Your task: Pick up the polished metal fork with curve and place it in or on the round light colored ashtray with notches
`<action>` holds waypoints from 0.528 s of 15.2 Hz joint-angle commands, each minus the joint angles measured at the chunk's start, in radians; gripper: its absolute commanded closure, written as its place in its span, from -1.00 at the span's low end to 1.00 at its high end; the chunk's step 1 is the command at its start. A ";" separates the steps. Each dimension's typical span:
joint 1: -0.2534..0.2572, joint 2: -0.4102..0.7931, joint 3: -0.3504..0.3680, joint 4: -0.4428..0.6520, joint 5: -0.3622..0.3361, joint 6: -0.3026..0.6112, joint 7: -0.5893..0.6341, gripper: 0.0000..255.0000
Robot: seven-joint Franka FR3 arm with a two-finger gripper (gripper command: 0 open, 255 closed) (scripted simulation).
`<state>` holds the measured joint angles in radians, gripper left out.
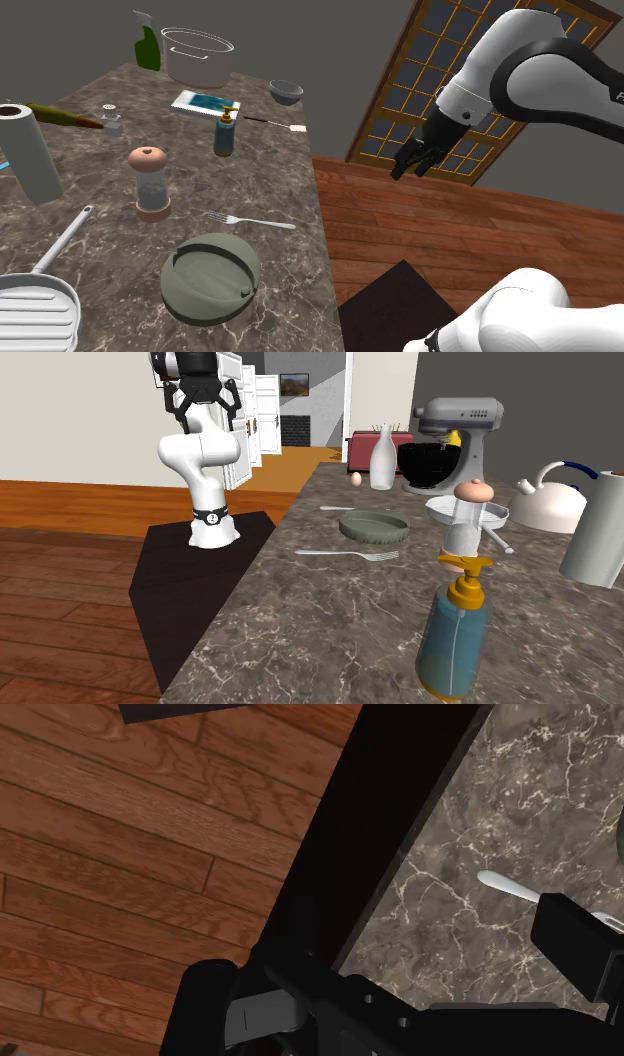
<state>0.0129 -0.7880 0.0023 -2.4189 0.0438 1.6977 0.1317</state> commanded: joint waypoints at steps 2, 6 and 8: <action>0.011 0.032 0.004 0.002 0.002 0.029 -0.015 -1.00; 0.055 0.164 0.020 0.023 0.011 0.136 -0.075 -1.00; 0.075 0.231 0.029 0.040 0.015 0.185 -0.104 -1.00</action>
<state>0.0766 -0.5956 0.0241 -2.3925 0.0559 1.8574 0.0405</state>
